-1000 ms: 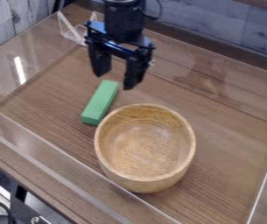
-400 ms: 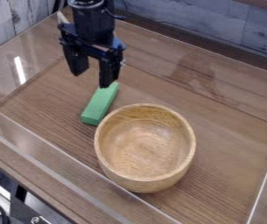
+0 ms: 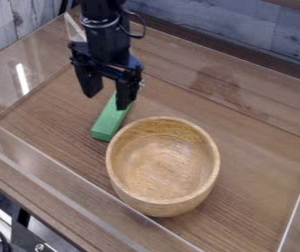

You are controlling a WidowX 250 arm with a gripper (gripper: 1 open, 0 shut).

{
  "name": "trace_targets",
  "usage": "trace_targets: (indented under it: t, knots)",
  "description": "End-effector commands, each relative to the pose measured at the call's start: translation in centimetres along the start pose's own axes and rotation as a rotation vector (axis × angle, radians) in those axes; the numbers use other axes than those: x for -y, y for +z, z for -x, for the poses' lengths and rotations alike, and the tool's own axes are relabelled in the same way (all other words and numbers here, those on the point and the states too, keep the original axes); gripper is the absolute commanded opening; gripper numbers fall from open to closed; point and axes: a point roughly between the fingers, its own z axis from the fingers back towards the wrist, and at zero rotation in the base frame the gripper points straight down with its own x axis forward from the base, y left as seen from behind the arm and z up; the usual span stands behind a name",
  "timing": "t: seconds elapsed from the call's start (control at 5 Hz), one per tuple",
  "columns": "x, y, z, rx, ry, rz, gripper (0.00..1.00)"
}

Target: Put green stick into wooden bowl

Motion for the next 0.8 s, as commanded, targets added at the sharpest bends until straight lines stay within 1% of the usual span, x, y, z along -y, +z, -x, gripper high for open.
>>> trace_targets:
  t: [0.0,0.4,0.6]
  knots:
    - [0.1,0.0,-0.7,0.037,0.024,-0.003,1.0]
    - [-0.8,-1.0,-1.7,0.066,0.058,-0.006,1.0]
    - [-1.2,-1.0,-2.1,0.079,0.07,-0.004,1.0]
